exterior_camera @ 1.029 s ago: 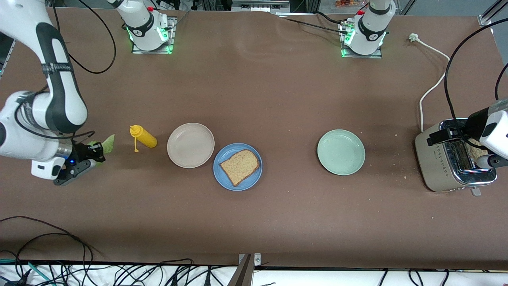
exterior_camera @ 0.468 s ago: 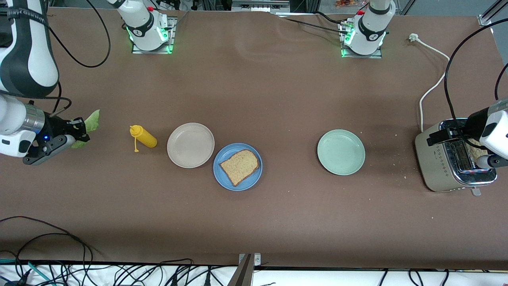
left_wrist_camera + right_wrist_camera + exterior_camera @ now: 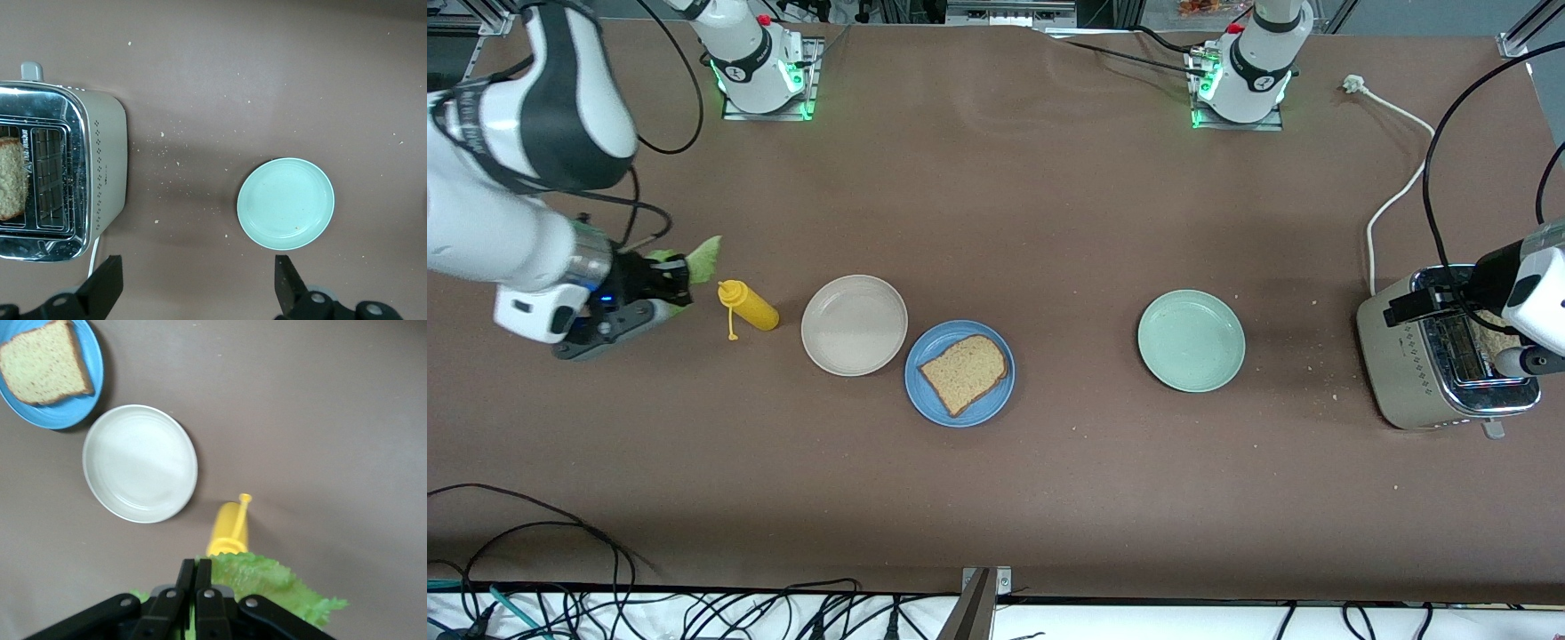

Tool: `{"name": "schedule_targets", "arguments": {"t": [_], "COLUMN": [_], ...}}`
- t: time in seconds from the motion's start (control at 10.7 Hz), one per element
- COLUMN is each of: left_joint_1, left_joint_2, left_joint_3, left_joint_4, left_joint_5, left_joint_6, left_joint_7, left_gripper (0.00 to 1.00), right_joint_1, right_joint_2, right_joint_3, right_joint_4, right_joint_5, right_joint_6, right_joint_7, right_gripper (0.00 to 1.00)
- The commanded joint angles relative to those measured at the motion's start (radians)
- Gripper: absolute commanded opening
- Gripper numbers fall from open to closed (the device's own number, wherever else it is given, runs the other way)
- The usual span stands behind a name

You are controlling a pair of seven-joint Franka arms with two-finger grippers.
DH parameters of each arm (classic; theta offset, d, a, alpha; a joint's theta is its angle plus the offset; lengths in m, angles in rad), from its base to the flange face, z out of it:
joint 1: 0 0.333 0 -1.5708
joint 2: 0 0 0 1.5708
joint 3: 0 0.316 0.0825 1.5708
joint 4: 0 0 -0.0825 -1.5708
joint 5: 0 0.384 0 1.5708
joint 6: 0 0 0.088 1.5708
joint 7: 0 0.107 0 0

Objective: Make sandwich in blue plate with both arms
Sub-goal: 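Carry the lettuce with the right gripper over the bread on the blue plate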

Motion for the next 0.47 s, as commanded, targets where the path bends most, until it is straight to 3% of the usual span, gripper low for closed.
{"name": "schedule_targets", "arguments": {"t": [0.0, 0.37], "left_joint_1": [0.01, 0.01], "left_joint_2": [-0.016, -0.016], "left_joint_3": [-0.009, -0.009], "left_joint_4": [-0.014, -0.014], "left_joint_5": [0.024, 0.024], "left_joint_6": [0.007, 0.007], "left_joint_7": [0.022, 0.022], "left_gripper": [1.0, 1.0], "right_joint_1": [0.117, 0.295], "right_joint_2": [0.043, 0.17], "right_joint_3": [-0.009, -0.009], "right_joint_4": [0.055, 0.179], "right_joint_5": [-0.007, -0.003], "right_joint_6": [-0.014, -0.011], "right_joint_7": [0.215, 0.573], "right_gripper": [0.0, 0.0]}}
